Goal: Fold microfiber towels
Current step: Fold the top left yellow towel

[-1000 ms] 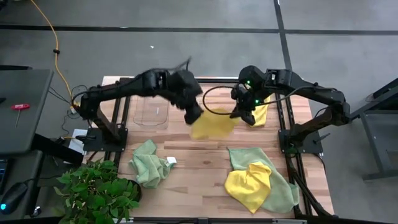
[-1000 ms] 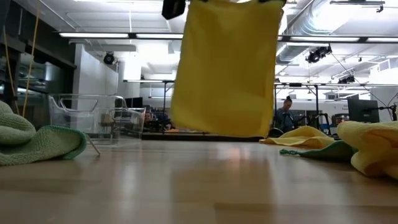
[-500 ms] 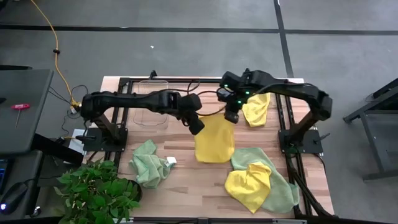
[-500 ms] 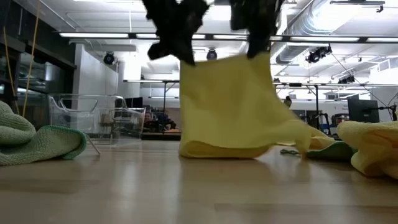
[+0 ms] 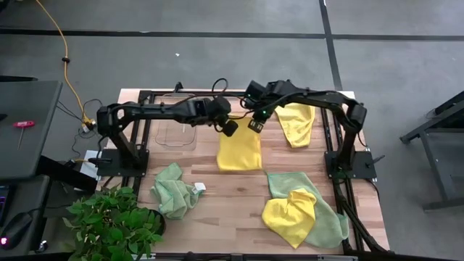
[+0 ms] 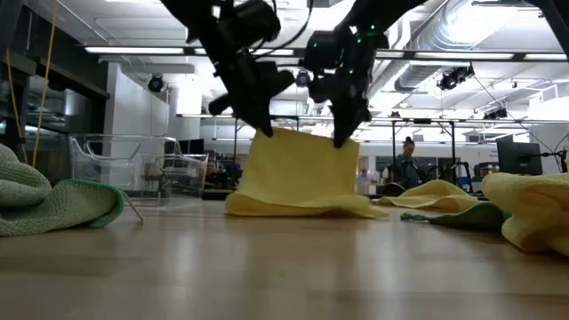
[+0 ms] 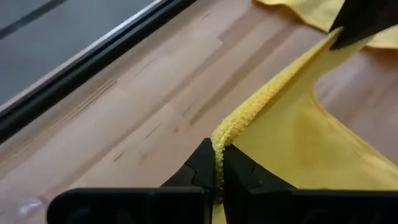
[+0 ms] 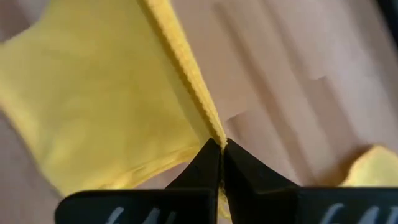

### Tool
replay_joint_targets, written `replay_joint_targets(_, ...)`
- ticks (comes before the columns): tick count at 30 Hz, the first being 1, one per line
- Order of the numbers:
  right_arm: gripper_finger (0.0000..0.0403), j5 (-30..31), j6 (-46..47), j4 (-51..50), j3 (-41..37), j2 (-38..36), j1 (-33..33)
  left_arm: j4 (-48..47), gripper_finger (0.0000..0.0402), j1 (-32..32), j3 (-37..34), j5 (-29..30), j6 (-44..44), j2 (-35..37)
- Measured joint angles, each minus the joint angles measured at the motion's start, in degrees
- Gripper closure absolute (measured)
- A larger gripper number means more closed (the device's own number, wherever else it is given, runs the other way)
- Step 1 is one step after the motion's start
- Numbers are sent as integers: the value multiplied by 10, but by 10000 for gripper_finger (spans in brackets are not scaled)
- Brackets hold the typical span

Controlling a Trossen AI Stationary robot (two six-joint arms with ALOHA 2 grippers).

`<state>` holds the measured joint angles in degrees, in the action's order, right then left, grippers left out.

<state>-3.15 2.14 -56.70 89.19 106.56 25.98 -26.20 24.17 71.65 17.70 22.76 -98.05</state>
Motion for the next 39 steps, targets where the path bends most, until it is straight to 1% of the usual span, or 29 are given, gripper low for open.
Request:
replay_joint_targets(4,403,34,22,18,0,3,15,40,401,24,-6,-4,-19,-20)
replay_joint_targets(10,403,62,51,46,0,4,39,72,401,47,-7,-5,-41,-44)
replay_joint_targets(12,403,67,54,60,0,5,43,79,401,52,-7,5,-53,-44)
replay_joint_targets(15,403,73,54,69,0,5,44,91,401,58,-6,25,-91,-43)
replay_joint_targets(19,403,83,44,70,0,5,40,92,401,62,-6,19,-148,-36)
replay_joint_targets(21,403,84,40,64,0,5,32,79,401,61,-6,7,-167,-36)
replay_joint_targets(25,403,60,27,26,0,5,11,53,401,44,-6,-9,-174,-36)
replay_joint_targets(33,403,59,4,-43,-1,5,-34,11,401,-8,-6,-60,-169,-36)
replay_joint_targets(39,403,11,33,-64,-1,5,-61,-24,401,-56,-6,-61,-154,-36)
